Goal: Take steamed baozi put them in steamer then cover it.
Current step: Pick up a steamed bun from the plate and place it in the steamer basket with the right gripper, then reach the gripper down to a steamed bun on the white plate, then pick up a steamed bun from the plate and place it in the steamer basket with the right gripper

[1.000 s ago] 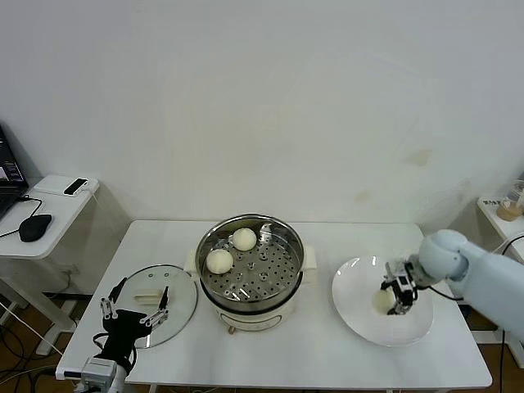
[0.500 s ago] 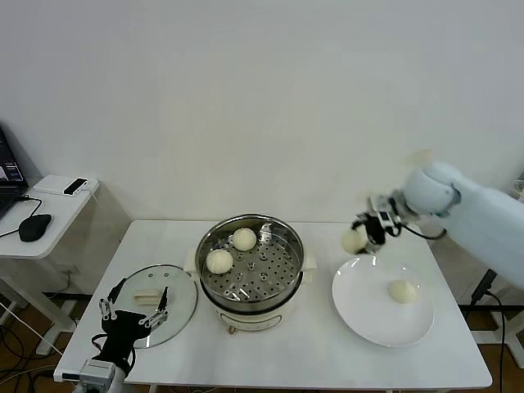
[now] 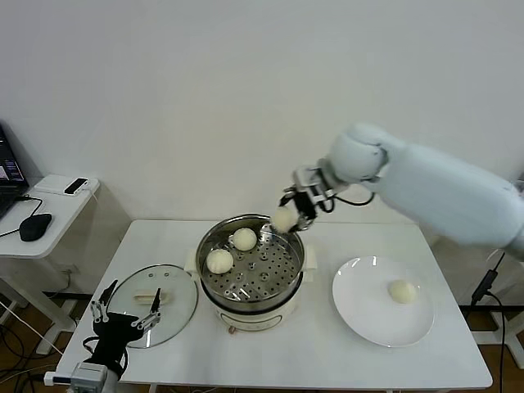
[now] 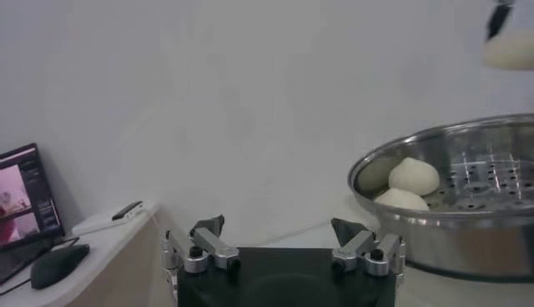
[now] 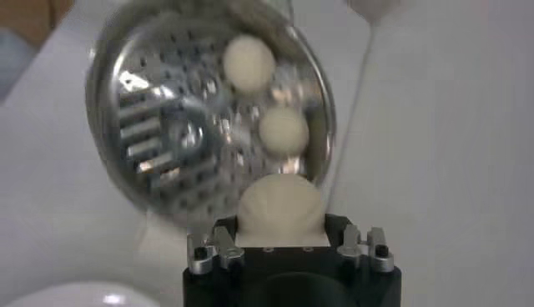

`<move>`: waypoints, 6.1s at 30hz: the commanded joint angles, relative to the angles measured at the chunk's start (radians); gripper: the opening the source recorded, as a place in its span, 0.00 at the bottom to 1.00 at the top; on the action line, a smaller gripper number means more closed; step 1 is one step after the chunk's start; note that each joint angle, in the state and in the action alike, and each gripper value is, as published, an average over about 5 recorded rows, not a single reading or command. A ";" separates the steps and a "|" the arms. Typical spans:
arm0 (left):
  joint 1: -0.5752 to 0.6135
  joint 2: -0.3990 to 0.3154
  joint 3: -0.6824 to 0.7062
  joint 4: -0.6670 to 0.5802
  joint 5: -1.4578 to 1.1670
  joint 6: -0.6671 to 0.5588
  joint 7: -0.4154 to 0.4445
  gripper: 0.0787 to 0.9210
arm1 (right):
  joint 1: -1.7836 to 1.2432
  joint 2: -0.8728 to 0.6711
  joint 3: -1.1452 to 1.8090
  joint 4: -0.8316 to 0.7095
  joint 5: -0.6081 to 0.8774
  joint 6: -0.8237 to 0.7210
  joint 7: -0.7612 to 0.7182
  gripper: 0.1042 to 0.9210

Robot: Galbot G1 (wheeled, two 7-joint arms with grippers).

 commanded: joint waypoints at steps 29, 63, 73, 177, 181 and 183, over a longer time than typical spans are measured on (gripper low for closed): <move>-0.006 -0.018 -0.032 0.003 -0.014 0.003 -0.002 0.88 | -0.046 0.275 -0.239 -0.049 -0.209 0.404 -0.022 0.66; -0.021 0.004 -0.014 -0.002 -0.016 0.003 -0.001 0.88 | 0.047 0.013 -0.019 -0.074 -0.094 0.036 -0.085 0.88; -0.031 0.021 -0.006 0.001 -0.025 0.002 0.000 0.88 | -0.068 -0.330 0.009 0.069 -0.133 -0.105 -0.051 0.88; -0.050 0.021 0.017 0.018 -0.023 0.014 -0.001 0.88 | -0.142 -0.330 0.102 0.043 -0.158 -0.143 -0.022 0.62; -0.054 0.020 0.023 0.018 -0.023 0.014 -0.001 0.88 | -0.022 -0.247 0.020 0.075 -0.058 -0.181 0.004 0.63; -0.056 0.020 0.025 0.017 -0.023 0.015 -0.001 0.88 | 0.041 -0.200 -0.019 0.079 -0.010 -0.198 0.023 0.63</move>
